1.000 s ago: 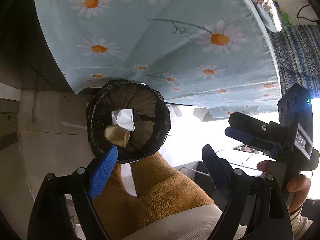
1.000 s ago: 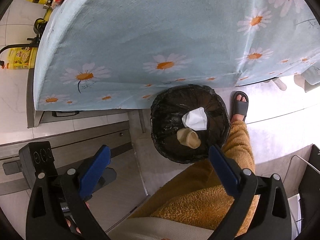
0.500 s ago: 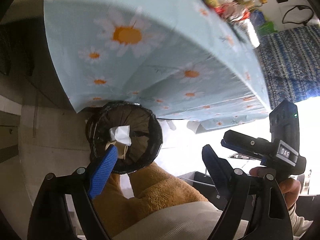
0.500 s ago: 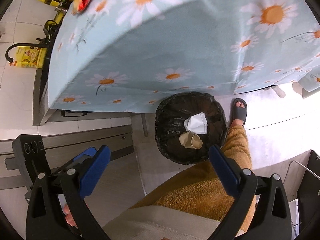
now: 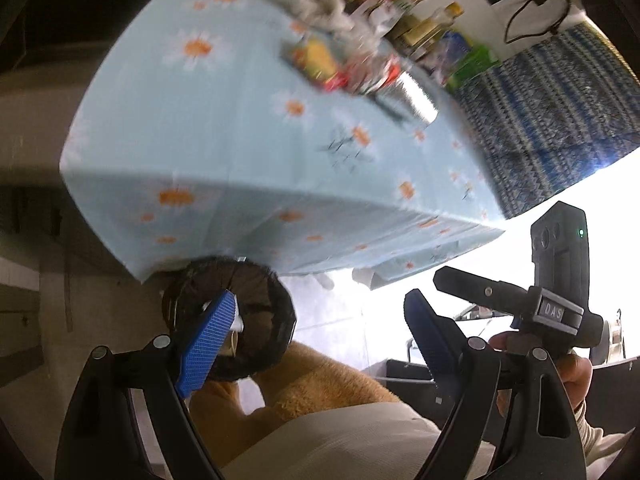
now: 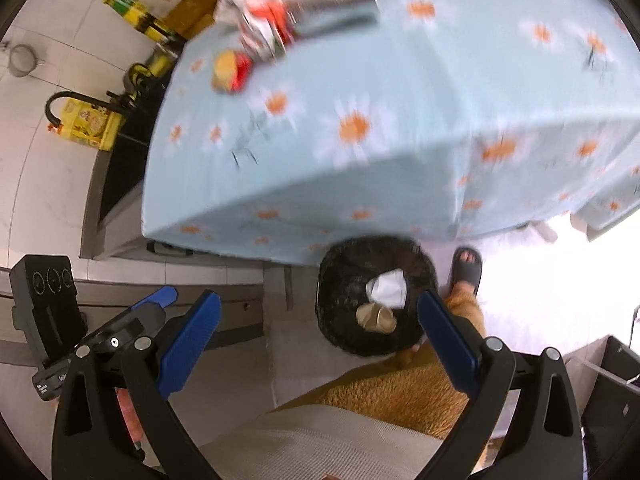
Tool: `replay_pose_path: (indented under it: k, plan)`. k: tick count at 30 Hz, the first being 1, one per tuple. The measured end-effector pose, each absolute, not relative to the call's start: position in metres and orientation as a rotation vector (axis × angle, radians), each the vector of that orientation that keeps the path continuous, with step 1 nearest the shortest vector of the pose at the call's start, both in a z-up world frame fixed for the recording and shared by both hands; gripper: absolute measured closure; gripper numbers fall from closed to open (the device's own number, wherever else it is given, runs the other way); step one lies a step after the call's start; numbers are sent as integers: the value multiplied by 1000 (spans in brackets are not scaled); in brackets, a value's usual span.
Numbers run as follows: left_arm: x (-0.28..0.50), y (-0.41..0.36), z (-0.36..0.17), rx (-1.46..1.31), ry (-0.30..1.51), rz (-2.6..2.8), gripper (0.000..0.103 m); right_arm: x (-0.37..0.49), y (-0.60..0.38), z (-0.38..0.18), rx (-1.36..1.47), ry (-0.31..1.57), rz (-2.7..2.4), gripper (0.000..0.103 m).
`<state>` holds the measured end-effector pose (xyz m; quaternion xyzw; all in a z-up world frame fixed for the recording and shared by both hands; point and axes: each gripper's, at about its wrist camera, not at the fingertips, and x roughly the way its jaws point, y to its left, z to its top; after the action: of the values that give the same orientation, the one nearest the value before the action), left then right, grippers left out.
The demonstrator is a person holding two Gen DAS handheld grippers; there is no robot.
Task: Collect trash
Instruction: 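Move the right tool back to the foil cone on the table, then grasp the foil-wrapped cone with the right tool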
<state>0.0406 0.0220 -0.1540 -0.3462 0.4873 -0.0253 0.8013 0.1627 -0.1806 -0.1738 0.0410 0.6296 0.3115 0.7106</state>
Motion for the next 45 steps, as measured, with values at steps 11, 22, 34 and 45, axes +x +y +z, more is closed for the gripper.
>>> replay_pose_path:
  k: [11, 22, 34, 45]
  plan:
    - [68, 35, -110, -689, 953, -14, 19, 228, -176, -119, 95, 1252, 687, 5]
    - [92, 48, -101, -691, 937, 65, 19, 311, -157, -100, 108, 1245, 652, 5]
    - [103, 62, -108, -749, 938, 139, 19, 364, -107, -129, 8, 1348, 617, 5]
    - [109, 63, -118, -783, 956, 153, 19, 377, -88, -151, -24, 1394, 544, 8]
